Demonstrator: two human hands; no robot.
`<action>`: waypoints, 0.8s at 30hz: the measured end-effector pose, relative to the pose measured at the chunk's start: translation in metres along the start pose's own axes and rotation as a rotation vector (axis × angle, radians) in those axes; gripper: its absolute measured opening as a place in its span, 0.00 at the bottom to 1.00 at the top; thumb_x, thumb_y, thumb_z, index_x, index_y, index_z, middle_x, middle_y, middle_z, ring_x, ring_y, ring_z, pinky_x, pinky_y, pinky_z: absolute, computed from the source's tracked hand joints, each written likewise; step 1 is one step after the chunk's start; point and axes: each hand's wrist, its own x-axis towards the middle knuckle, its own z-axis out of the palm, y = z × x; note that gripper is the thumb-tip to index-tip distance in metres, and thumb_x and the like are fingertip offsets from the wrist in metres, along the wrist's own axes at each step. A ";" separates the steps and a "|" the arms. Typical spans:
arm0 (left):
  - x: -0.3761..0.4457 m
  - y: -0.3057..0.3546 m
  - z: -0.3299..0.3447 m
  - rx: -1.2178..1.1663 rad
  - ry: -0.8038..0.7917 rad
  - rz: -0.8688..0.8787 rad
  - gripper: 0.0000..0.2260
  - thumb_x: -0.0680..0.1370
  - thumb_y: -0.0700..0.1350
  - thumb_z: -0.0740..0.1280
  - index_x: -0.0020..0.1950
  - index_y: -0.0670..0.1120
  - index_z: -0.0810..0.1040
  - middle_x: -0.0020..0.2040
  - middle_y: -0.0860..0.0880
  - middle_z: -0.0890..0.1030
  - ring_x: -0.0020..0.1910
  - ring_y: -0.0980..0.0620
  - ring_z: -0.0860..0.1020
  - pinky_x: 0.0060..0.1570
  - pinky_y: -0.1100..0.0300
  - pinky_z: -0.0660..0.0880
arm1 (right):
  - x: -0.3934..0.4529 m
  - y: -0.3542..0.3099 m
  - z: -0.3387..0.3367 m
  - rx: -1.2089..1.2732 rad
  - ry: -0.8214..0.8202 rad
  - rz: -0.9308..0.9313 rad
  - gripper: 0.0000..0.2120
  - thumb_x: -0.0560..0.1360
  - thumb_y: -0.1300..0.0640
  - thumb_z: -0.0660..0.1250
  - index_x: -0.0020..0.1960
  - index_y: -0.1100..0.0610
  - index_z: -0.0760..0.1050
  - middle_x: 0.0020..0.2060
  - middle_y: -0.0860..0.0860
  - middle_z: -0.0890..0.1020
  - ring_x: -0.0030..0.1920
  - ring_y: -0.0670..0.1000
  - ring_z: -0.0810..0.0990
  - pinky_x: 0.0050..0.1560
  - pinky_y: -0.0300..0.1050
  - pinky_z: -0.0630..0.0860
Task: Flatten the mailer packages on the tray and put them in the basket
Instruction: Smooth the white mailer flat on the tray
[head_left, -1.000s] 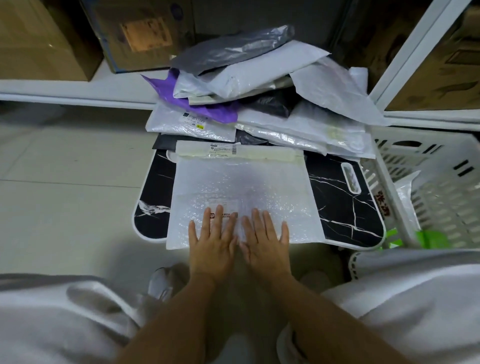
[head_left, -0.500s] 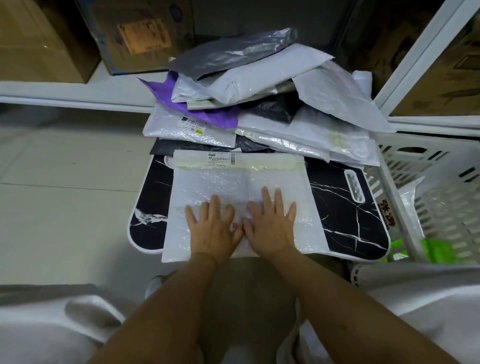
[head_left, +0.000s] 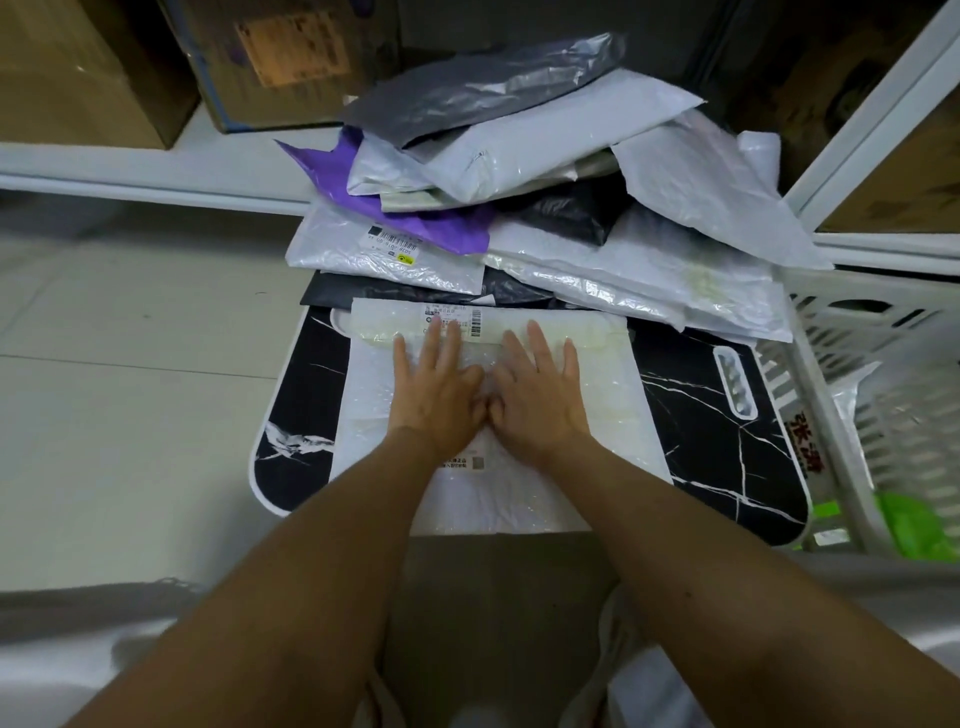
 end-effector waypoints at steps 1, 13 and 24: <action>0.003 -0.002 0.002 -0.041 -0.057 -0.005 0.23 0.80 0.61 0.48 0.69 0.51 0.65 0.78 0.42 0.47 0.77 0.39 0.44 0.71 0.34 0.47 | 0.002 0.002 0.004 0.068 -0.040 0.018 0.24 0.81 0.46 0.48 0.74 0.53 0.61 0.78 0.53 0.52 0.78 0.57 0.43 0.74 0.64 0.43; 0.030 -0.005 0.000 -0.121 0.085 -0.098 0.19 0.82 0.55 0.48 0.71 0.53 0.65 0.66 0.48 0.71 0.65 0.45 0.67 0.64 0.43 0.62 | 0.041 0.002 -0.002 0.024 0.154 0.071 0.16 0.81 0.46 0.50 0.63 0.46 0.72 0.60 0.52 0.74 0.61 0.56 0.69 0.60 0.57 0.62; 0.032 -0.017 0.024 -0.229 -0.073 -0.397 0.42 0.74 0.72 0.43 0.79 0.46 0.42 0.78 0.37 0.43 0.77 0.40 0.42 0.74 0.43 0.48 | 0.050 0.002 0.015 0.210 -0.109 0.329 0.30 0.77 0.32 0.44 0.76 0.36 0.43 0.78 0.57 0.41 0.75 0.67 0.37 0.70 0.72 0.37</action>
